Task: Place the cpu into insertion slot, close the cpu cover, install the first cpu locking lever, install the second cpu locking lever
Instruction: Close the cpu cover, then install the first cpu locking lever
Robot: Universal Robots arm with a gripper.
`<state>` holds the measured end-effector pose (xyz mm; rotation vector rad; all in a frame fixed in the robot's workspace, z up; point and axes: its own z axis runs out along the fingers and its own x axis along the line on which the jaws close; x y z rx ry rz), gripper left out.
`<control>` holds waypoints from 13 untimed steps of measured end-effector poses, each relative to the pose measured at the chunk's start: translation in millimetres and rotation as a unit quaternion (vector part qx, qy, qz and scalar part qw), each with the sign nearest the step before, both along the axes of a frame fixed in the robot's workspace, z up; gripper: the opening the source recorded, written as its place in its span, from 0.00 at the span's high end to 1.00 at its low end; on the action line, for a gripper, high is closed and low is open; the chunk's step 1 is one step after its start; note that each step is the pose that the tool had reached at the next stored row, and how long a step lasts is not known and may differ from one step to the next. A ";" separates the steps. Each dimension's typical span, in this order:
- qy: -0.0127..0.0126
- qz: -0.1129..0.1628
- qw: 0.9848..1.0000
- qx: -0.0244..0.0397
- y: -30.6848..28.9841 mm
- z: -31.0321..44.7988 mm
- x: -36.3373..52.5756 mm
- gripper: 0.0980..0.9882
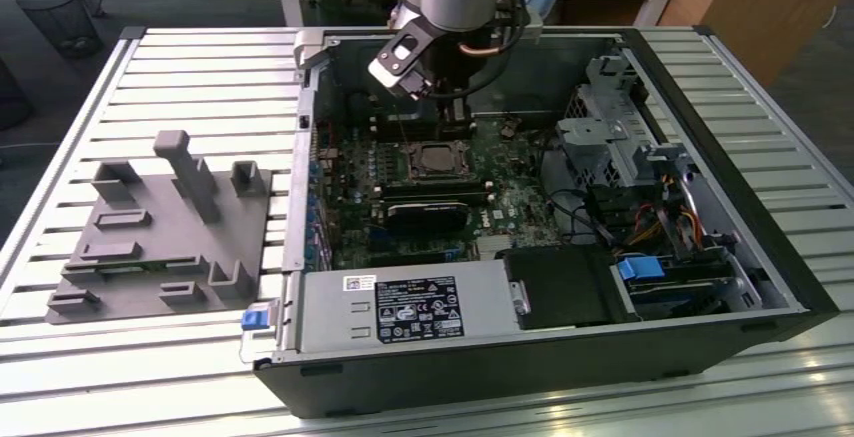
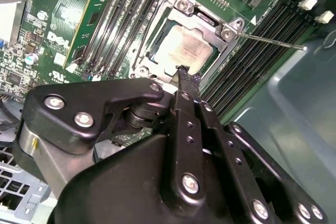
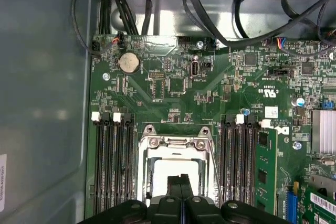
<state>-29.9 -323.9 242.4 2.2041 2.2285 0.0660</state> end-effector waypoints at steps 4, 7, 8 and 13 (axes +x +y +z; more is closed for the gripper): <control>0.000 0.000 1.000 0.000 0.0 0.0 -0.3 0.99; 0.000 0.000 1.000 0.000 0.0 0.5 -0.3 0.99; 0.000 0.000 1.000 0.000 0.0 0.6 -0.3 0.99; 0.000 0.000 1.000 0.000 0.0 1.5 -0.3 0.99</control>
